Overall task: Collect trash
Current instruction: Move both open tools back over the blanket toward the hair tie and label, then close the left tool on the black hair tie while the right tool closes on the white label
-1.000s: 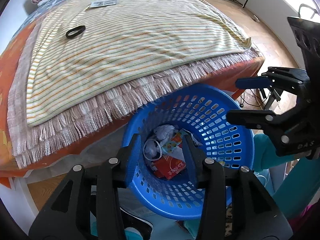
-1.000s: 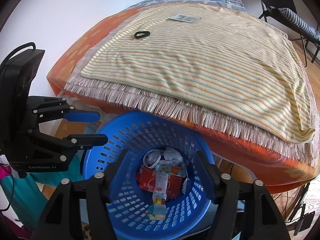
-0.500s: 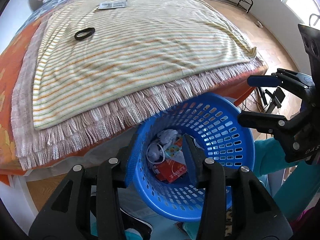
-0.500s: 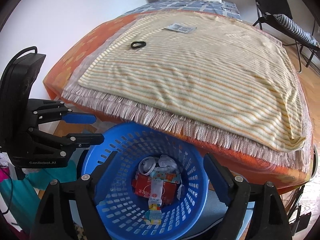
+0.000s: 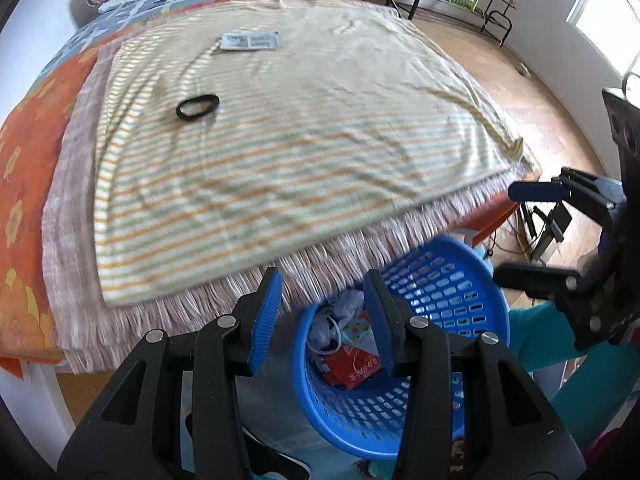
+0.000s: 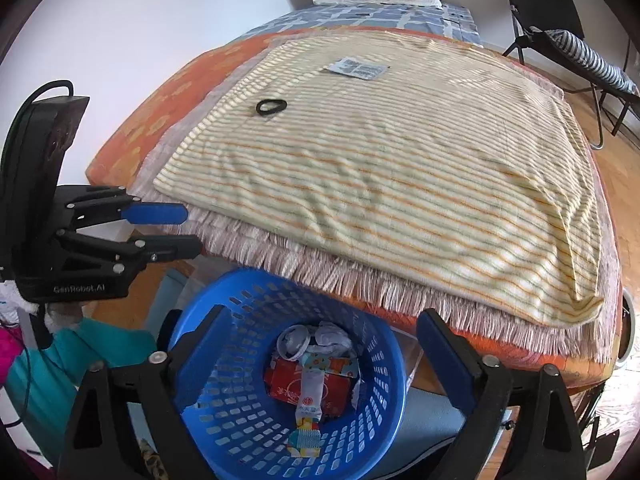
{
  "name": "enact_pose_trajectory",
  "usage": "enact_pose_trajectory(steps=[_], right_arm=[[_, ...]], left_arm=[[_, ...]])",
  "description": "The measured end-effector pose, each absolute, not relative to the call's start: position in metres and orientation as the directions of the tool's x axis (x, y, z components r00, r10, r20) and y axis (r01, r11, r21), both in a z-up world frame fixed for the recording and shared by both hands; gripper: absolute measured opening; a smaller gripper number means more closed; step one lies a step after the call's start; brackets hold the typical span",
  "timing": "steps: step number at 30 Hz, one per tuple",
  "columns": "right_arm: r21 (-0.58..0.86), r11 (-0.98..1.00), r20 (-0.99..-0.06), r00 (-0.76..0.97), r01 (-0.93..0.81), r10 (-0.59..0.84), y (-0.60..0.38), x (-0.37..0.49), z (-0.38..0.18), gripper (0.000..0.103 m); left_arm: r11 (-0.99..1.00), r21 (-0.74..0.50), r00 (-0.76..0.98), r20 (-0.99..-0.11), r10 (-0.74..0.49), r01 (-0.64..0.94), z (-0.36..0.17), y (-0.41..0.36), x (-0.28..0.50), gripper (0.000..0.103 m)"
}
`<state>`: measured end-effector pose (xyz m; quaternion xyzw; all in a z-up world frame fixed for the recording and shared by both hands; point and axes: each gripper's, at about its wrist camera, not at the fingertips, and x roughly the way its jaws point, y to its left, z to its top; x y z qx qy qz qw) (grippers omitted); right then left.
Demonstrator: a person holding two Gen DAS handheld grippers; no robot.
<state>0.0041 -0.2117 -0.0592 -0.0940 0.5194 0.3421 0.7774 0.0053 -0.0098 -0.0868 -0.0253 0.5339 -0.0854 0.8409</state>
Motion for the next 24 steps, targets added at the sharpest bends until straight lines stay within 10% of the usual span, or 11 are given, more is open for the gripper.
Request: enact_pose_trajectory(steps=[24], right_arm=[[0.145,0.746,-0.775,0.393,-0.650,0.494,-0.169,0.134,-0.020,0.096]], left_arm=[[0.978,-0.207,0.493,-0.851,-0.181,0.003,-0.067,0.066,0.127,0.043]])
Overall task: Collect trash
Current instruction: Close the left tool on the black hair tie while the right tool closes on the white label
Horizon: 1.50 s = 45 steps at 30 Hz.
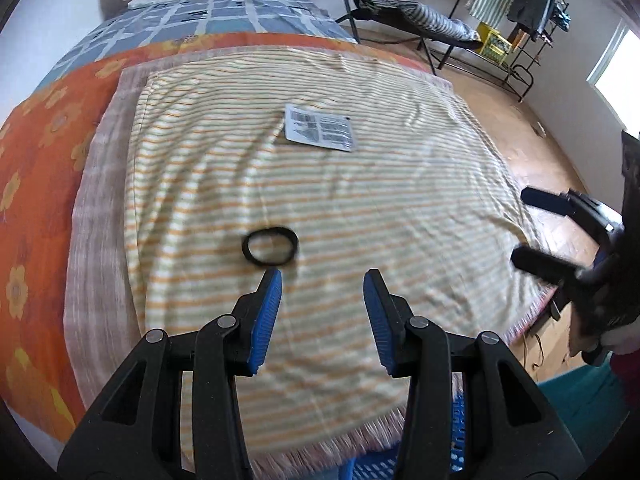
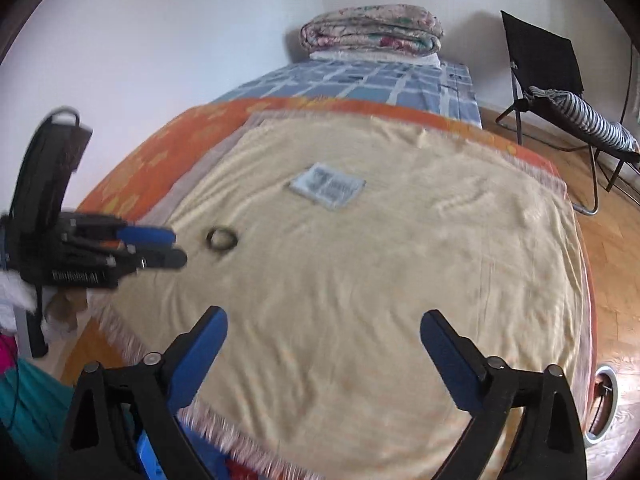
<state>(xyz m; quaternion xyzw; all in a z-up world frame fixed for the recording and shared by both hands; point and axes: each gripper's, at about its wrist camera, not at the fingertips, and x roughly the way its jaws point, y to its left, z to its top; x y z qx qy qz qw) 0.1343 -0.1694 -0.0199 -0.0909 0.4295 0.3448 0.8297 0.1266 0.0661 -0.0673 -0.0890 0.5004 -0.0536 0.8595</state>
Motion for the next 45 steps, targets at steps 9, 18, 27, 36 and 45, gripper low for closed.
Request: enact_pose_trajectory(steps=[9,18,27,36,45], right_arm=[[0.266,0.718,-0.761,0.317,-0.644,0.567,-0.127,0.208,-0.021,0.096],[0.293,0.696,-0.779,0.259,-0.656,0.572,-0.075,0.268,-0.046,0.084],[0.381,0.724,-0.783,0.216,-0.575,0.584,-0.057,0.311,-0.079,0.076],[0.415,0.699,-0.792,0.148,-0.583,0.593,-0.036,0.316,-0.094,0.072],[0.300,0.666,-0.849,0.128,-0.683,0.513,-0.027,0.290,-0.092,0.078]], left_arm=[[0.974,-0.227,0.468,-0.862,-0.192,-0.018,-0.089,0.085,0.164,0.043],[0.961,-0.276,0.443,-0.865,-0.237,-0.026,-0.105,0.103,0.181,0.043],[0.953,-0.303,0.412,-0.866,-0.284,0.020,-0.115,0.098,0.187,0.043],[0.950,-0.301,0.370,-0.876,-0.309,0.081,-0.115,0.082,0.172,0.043],[0.977,-0.144,0.383,-0.903,-0.195,0.157,-0.118,0.057,0.155,0.043]])
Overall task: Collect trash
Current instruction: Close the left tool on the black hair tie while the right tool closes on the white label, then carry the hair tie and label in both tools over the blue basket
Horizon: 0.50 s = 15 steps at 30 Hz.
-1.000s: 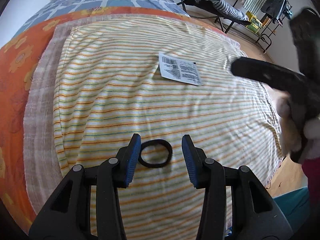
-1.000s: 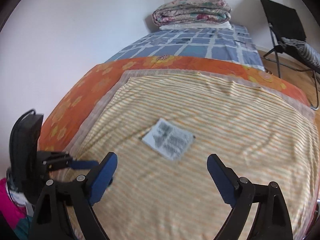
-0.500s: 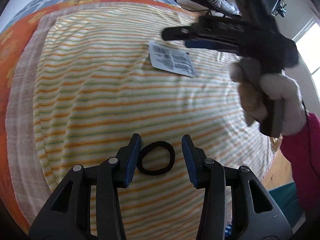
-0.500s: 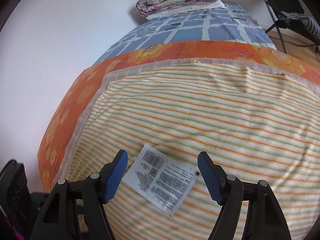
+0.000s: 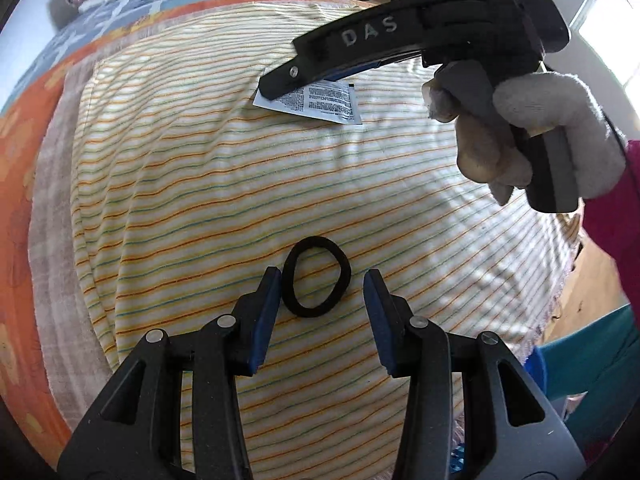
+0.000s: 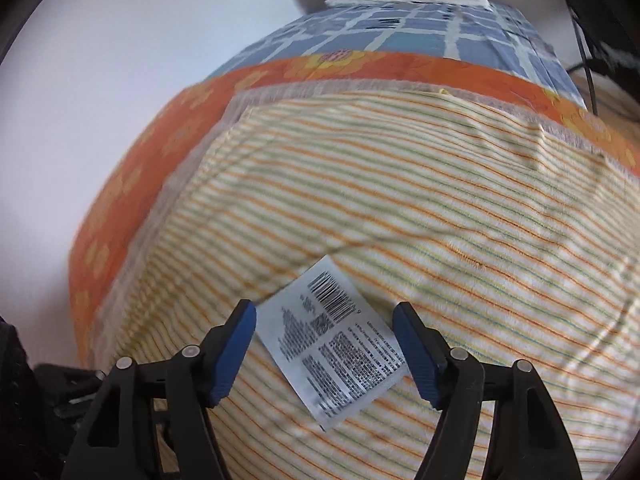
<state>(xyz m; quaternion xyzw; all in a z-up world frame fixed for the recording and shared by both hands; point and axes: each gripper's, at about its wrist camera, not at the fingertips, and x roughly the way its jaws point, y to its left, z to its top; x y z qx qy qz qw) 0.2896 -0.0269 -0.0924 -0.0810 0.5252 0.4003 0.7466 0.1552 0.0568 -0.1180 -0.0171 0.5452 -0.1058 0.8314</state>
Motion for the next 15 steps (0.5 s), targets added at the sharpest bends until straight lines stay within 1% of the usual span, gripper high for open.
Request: enact_pose_trajectory(steps=[2,3,5,8,10,15], right_arm=[[0.278,0.667,-0.857,0.136,-0.691,0.497,-0.023,0.286,-0.093,0.083],[0.268,0.667,-0.860,0.139,-0.695,0.490,-0.021,0.285,-0.093,0.086],[0.244,0.663,-0.870,0.142,-0.708,0.472,-0.016,0.282,-0.095,0.090],[0.195,0.658,-0.885,0.159,-0.727,0.438,-0.008,0.278,-0.097,0.092],[0.155,0.659,-0.894,0.179,-0.736,0.410,-0.005,0.275,-0.098,0.091],[0.034,0.649,-0.910,0.244,-0.760,0.334,-0.001,0.266,-0.098,0.076]], left_arm=[[0.983,-0.093,0.393,-0.907,-0.150,0.160,-0.119,0.049,0.155,0.042],[0.984,-0.065,0.401,-0.908,-0.126,0.163,-0.119,0.046,0.155,0.034],[0.986,-0.034,0.413,-0.905,-0.099,0.163,-0.120,0.043,0.154,0.026],[0.989,-0.052,0.419,-0.902,-0.108,0.142,-0.120,0.049,0.153,0.013],[0.989,-0.081,0.416,-0.901,-0.125,0.122,-0.118,0.059,0.150,0.009],[0.991,-0.087,0.415,-0.901,-0.123,0.104,-0.116,0.071,0.146,0.007]])
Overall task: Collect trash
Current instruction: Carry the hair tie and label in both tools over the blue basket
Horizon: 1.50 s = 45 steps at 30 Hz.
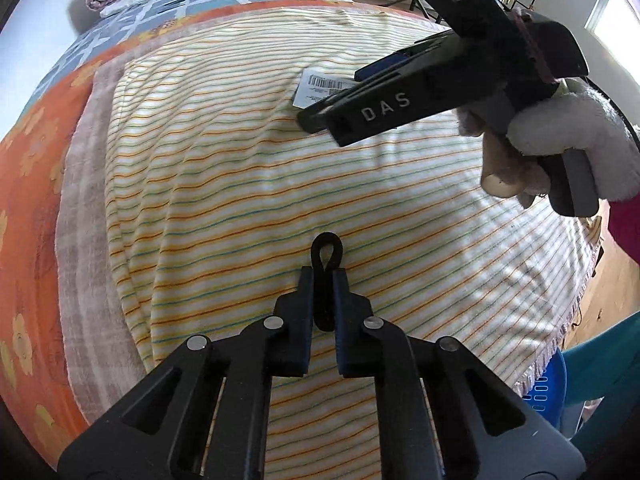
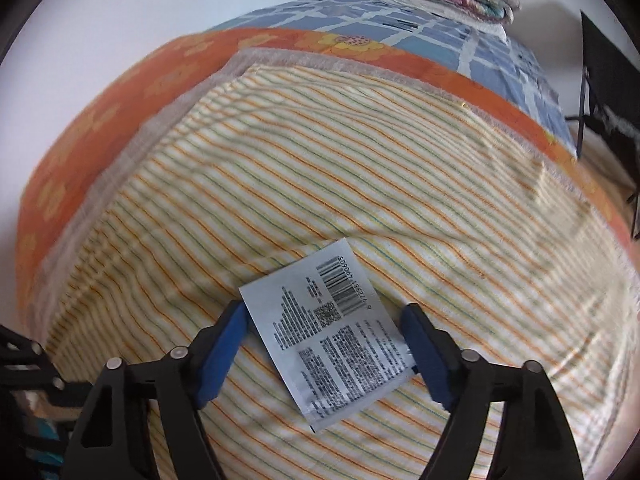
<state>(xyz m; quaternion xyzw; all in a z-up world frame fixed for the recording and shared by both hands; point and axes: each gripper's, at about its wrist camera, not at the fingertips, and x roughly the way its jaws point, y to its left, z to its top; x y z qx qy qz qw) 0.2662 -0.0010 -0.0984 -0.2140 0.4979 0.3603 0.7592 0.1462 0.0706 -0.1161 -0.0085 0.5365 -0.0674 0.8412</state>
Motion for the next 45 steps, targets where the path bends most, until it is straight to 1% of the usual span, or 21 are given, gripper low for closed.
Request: enact_pose_trajectory(steps=[1,2,3,6,7,14,18,27,36,45], right_arm=[[0.031,0.648,-0.910,0.247,-0.761,0.333,-0.003,0.266,-0.098,0.073],[0.028,0.649,-0.910,0.249,-0.761,0.332,-0.004,0.265,-0.097,0.067],[0.027,0.650,-0.909,0.252,-0.760,0.332,-0.005,0.265,-0.095,0.063],[0.024,0.659,-0.905,0.264,-0.752,0.335,-0.012,0.262,-0.091,0.054],[0.027,0.661,-0.903,0.265,-0.750,0.337,-0.013,0.261,-0.090,0.053],[0.048,0.684,-0.892,0.276,-0.727,0.357,-0.030,0.253,-0.083,0.053],[0.074,0.692,-0.877,0.283,-0.718,0.388,-0.044,0.245,-0.070,0.053],[0.057,0.681,-0.854,0.318,-0.731,0.412,-0.073,0.202,-0.041,0.053],[0.085,0.693,-0.831,0.333,-0.716,0.446,-0.119,0.154,-0.009,0.053],[0.108,0.700,-0.821,0.334,-0.706,0.463,-0.168,0.090,0.011,0.053]], left_arm=[[0.991,-0.086,0.415,-0.902,-0.121,0.103,-0.115,0.071,0.146,0.007],[0.991,-0.085,0.415,-0.902,-0.120,0.103,-0.115,0.072,0.145,0.007],[0.992,-0.082,0.415,-0.902,-0.117,0.100,-0.114,0.072,0.144,0.007],[0.992,-0.088,0.417,-0.901,-0.117,0.089,-0.113,0.076,0.142,0.006],[0.992,-0.089,0.418,-0.901,-0.116,0.085,-0.112,0.076,0.139,0.006],[0.994,-0.098,0.438,-0.892,-0.113,0.055,-0.101,0.083,0.132,0.006],[0.994,-0.099,0.453,-0.885,-0.112,0.053,-0.092,0.083,0.129,0.006],[0.995,-0.083,0.481,-0.871,-0.102,0.061,-0.070,0.070,0.113,0.006],[0.993,-0.059,0.524,-0.845,-0.104,0.101,-0.040,0.039,0.080,0.006],[0.987,-0.047,0.550,-0.825,-0.127,0.156,-0.026,0.002,0.037,0.006]])
